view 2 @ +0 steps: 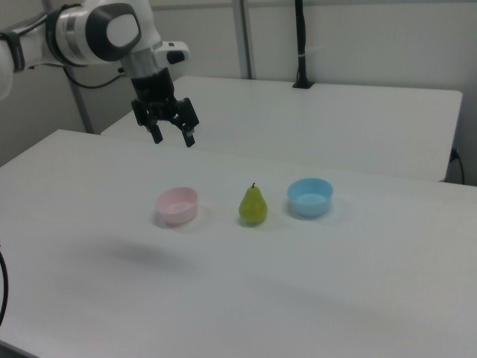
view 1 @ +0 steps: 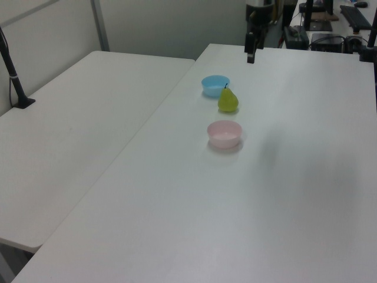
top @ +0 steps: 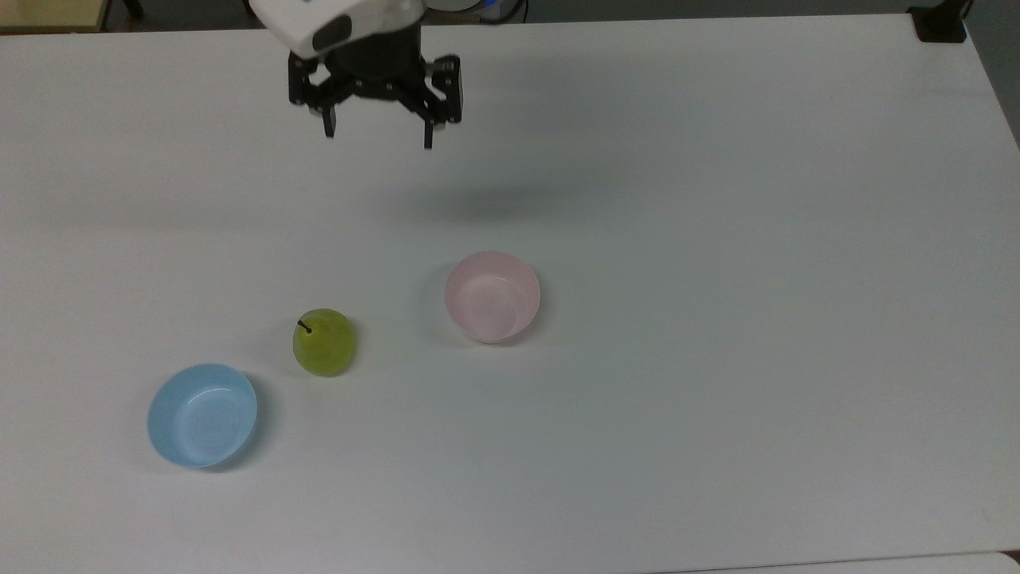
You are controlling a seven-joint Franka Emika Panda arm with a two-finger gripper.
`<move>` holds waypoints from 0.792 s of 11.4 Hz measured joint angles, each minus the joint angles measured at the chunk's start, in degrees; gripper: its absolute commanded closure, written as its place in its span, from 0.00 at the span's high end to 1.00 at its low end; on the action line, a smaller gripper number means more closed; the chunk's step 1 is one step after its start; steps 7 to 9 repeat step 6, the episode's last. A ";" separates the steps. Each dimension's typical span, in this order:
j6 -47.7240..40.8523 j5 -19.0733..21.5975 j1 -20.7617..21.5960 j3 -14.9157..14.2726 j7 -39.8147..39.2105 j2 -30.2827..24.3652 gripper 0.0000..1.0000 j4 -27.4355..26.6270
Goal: Pick up a pear from the bowl
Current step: 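Open the gripper, release the pear, and raise the gripper away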
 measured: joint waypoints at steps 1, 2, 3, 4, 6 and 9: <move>-1.66 0.00 0.00 0.00 0.00 -1.11 1.00 -0.11; -2.39 0.00 0.00 0.00 0.00 -1.73 1.00 -0.41; -2.48 0.00 0.00 0.00 0.01 -1.89 1.00 -0.76; -2.48 0.00 0.00 0.00 0.02 -1.88 1.00 -1.08; -2.53 0.00 0.00 0.00 0.14 -1.88 1.00 -1.33; -2.53 0.00 0.00 0.00 0.14 -1.88 1.00 -1.33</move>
